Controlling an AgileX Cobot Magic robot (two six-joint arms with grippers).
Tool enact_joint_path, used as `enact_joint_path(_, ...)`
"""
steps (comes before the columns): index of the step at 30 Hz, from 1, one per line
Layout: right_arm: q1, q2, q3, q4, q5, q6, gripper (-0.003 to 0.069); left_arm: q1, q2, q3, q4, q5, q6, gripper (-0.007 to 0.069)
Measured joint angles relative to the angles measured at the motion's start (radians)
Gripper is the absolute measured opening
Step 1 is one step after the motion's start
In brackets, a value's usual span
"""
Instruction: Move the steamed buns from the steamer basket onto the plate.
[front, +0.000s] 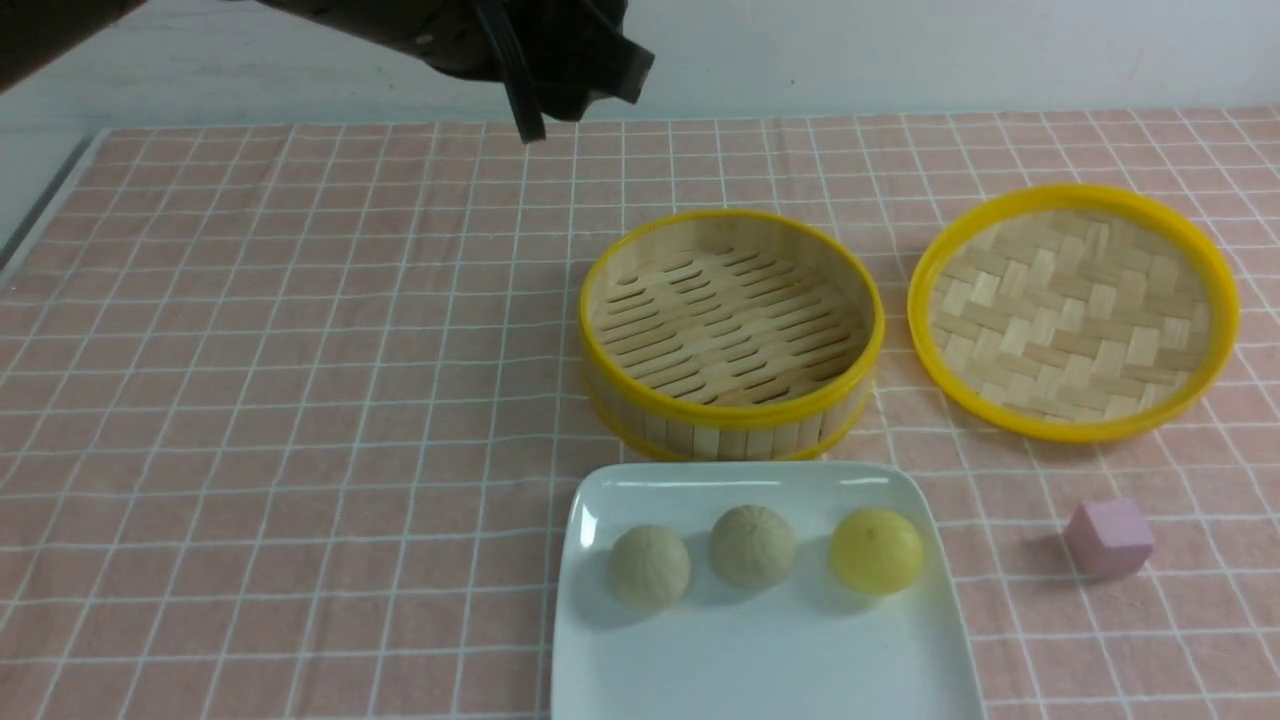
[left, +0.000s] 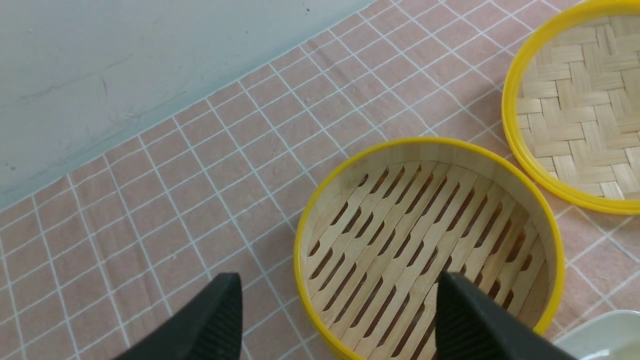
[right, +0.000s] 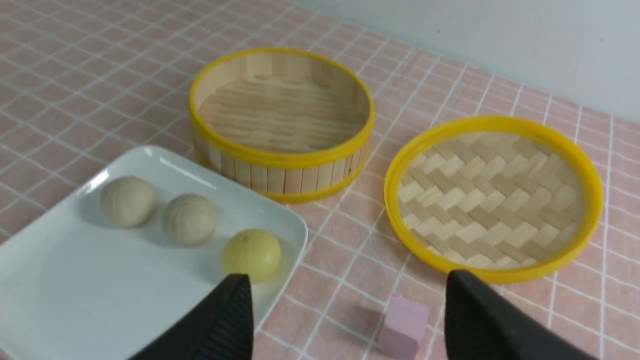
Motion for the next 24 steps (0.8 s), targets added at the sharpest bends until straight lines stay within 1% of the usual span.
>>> enact_joint_path(3,0.000,-0.041,0.082,0.011,-0.109,0.044,0.0505,0.000,0.000,0.000,-0.005,0.000,0.000,0.0514)
enact_joint_path(6,0.000,-0.063,0.140,0.005,-0.159,0.063,0.0505,0.000,0.000,0.000,-0.009,0.000,0.000,0.0514)
enact_joint_path(13,0.000,-0.065,0.224,-0.090,-0.163,0.066,0.0479,0.000,0.000,0.000,-0.011,-0.005,0.000,0.0514)
enact_joint_path(19,0.000,-0.065,0.269,-0.208,-0.146,0.069,0.0440,0.000,0.000,0.000,-0.012,-0.009,0.000,0.0514)
enact_joint_path(24,0.000,-0.065,0.311,-0.233,-0.108,0.101,0.0403,0.000,0.000,0.000,-0.012,-0.023,0.000,0.0511)
